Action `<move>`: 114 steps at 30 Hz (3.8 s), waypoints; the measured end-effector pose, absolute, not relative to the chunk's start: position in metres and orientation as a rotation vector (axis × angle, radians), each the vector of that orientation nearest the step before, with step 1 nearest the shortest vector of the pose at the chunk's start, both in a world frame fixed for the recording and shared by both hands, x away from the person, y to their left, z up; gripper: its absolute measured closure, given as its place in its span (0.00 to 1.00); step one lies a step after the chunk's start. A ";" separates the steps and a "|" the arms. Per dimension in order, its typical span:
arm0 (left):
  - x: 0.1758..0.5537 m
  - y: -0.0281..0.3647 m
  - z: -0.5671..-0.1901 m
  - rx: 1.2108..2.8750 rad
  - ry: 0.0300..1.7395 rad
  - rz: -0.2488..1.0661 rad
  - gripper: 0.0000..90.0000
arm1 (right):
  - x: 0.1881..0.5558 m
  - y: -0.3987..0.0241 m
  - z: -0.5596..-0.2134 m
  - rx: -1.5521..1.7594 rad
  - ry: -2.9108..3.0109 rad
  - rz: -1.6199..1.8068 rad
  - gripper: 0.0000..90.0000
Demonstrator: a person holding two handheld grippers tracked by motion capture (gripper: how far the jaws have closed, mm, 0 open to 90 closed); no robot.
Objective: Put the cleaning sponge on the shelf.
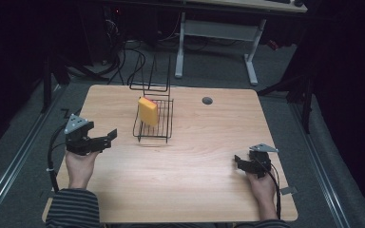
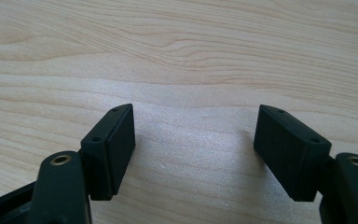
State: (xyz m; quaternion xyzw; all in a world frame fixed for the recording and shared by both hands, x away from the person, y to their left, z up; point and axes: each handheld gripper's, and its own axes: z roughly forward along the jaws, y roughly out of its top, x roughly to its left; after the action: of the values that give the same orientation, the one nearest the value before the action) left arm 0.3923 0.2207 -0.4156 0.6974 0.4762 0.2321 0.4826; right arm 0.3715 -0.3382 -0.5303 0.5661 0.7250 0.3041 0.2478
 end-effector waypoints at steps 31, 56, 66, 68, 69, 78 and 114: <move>0.375 0.243 -0.445 1.689 1.207 0.497 0.13 | 0.371 -0.338 -0.530 1.541 1.977 0.827 0.33; 0.376 0.247 -0.481 1.703 1.279 0.417 0.14 | 0.371 -0.338 -0.530 1.540 1.977 0.825 0.33; 0.384 0.242 -0.491 1.727 1.324 0.439 0.14 | 0.371 -0.338 -0.530 1.540 1.977 0.825 0.33; 0.385 0.239 -0.493 1.747 1.326 0.446 0.14 | 0.371 -0.338 -0.530 1.539 1.977 0.826 0.33; 0.386 0.238 -0.494 1.754 1.327 0.446 0.14 | 0.371 -0.338 -0.530 1.539 1.977 0.825 0.33; 0.394 0.232 -0.501 1.787 1.340 0.448 0.14 | 0.371 -0.338 -0.530 1.538 1.977 0.825 0.33; 0.413 0.211 -0.527 1.891 1.390 0.558 0.13 | 0.371 -0.338 -0.530 1.539 1.978 0.827 0.33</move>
State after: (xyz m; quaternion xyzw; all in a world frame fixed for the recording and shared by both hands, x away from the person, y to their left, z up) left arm 0.4134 0.2110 -0.5265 0.7324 0.5383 0.2161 0.3566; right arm 0.3707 -0.3377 -0.5304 0.5649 0.7259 0.3034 0.2488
